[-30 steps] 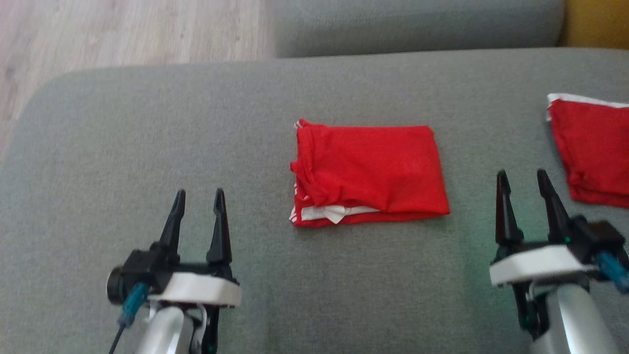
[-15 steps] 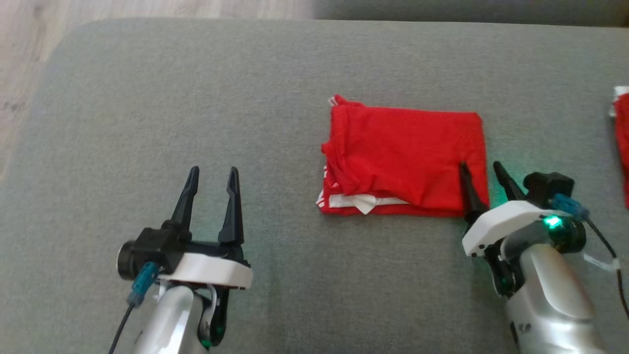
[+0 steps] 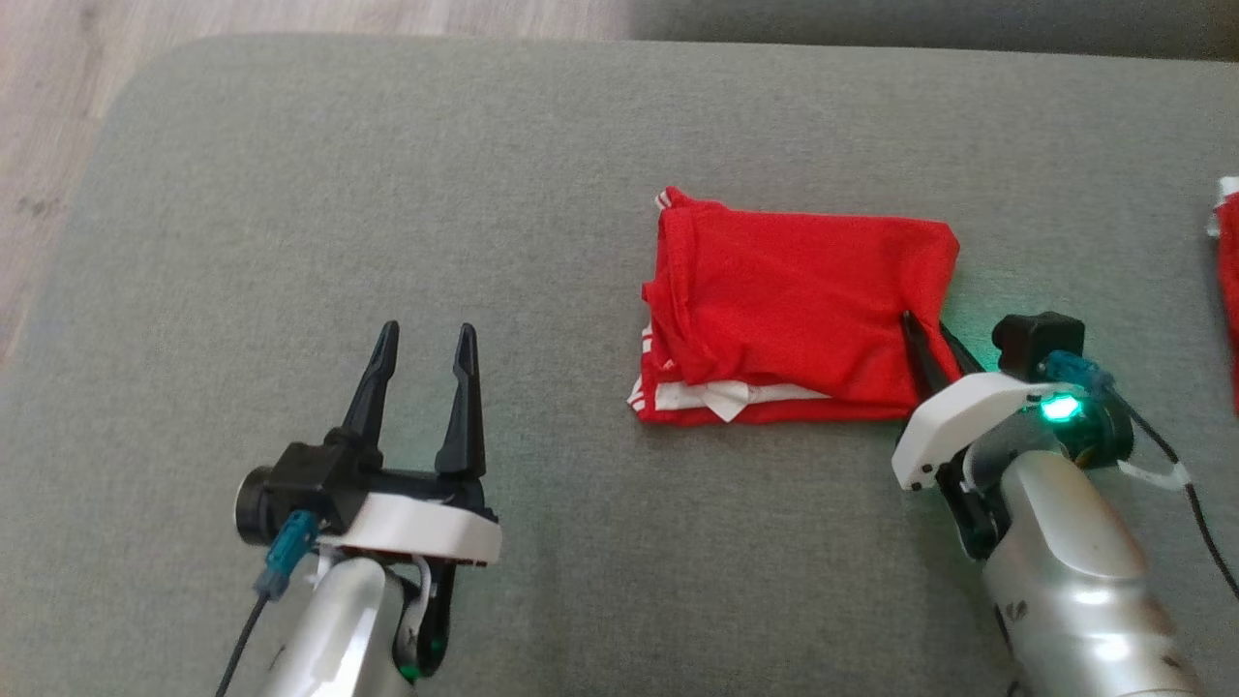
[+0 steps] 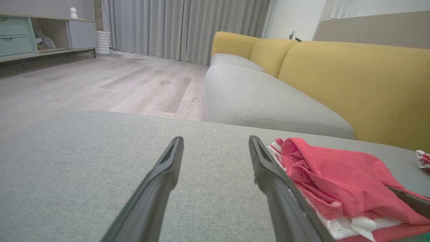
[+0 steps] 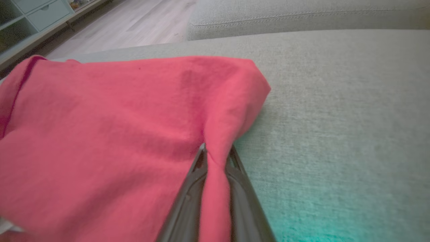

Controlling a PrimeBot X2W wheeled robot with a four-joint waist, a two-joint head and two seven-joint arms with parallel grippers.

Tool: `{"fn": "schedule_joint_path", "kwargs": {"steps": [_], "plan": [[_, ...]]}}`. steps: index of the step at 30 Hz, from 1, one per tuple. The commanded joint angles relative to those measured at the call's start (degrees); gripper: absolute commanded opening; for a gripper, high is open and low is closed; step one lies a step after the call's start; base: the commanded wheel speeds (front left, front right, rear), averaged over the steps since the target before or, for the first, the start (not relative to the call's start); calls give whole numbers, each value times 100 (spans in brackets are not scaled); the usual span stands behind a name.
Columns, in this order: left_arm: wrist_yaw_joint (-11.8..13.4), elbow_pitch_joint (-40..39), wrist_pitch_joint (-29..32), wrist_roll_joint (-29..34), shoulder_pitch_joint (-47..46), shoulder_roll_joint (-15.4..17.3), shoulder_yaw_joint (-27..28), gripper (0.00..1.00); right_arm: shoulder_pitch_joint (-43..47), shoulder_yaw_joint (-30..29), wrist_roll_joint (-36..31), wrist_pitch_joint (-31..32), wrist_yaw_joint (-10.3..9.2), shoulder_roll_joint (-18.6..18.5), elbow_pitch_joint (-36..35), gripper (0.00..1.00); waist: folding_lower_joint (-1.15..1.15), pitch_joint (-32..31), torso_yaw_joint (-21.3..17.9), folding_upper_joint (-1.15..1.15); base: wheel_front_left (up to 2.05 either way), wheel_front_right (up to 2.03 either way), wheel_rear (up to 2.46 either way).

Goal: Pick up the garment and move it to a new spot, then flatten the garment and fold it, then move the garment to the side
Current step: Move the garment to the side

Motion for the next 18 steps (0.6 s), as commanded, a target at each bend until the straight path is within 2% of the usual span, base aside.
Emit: {"fn": "schedule_joint_path", "kwargs": {"steps": [1, 6, 11, 14, 18], "plan": [[36, -149, -55, 12, -176, 25, 189, 100, -57, 77, -142, -106, -4, 59, -67, 0, 0, -70, -72, 0, 0, 0, 0], [28, -164, -55, 45, -135, 25, 198, 100, -22, -142, -833, -369, -4, 59, -373, 0, 0, -253, -313, 0, 0, 0, 0], [33, -170, -55, 76, -94, 25, 225, 100, 207, -284, -1438, -251, -4, -20, -1014, 0, 0, -402, -591, 0, 0, 0, 0], [45, -179, -55, 76, -72, 25, 234, 100, 385, -304, -1613, -54, -4, -299, -1444, 0, 0, -446, -709, 0, 0, 0, 0], [27, -198, -55, 113, -83, 25, 215, 100, 471, -201, -1659, 285, -4, -969, -1940, 0, 0, -343, -828, 0, 0, 0, 0]]}}
